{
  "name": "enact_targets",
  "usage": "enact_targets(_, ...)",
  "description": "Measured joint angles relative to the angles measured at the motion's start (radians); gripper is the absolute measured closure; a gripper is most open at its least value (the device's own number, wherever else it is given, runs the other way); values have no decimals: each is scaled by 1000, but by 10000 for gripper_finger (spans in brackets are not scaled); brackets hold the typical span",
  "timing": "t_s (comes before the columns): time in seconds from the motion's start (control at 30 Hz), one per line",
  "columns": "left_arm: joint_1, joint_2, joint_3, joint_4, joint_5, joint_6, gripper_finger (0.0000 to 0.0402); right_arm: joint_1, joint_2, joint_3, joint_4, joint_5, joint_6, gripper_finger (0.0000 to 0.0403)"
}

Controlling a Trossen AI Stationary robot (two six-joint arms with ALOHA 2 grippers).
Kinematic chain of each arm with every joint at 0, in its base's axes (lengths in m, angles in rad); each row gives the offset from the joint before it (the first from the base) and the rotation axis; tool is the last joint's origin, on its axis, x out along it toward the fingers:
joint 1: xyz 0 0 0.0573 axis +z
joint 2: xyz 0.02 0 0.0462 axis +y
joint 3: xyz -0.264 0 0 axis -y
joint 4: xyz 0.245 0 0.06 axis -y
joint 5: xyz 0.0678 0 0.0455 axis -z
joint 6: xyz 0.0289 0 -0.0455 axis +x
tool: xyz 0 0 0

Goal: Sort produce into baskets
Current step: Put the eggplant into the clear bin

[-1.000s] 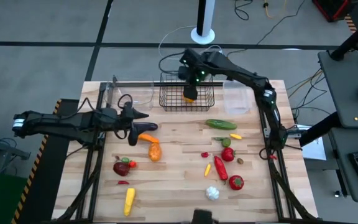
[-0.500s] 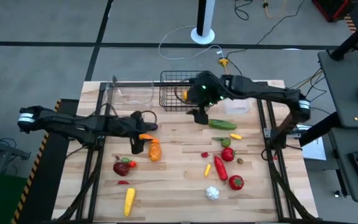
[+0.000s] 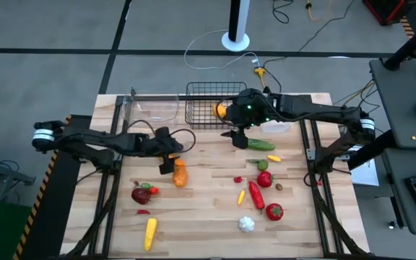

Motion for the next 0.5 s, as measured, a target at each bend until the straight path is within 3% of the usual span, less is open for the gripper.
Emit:
enact_targets(0.2,1,83,42,-1,-95,20,139,0,2,-2,-1,1,10,130)
enact_targets(0.5,6,199,85,-56,-140,37,139,0,2,-3,-2,0,14,126)
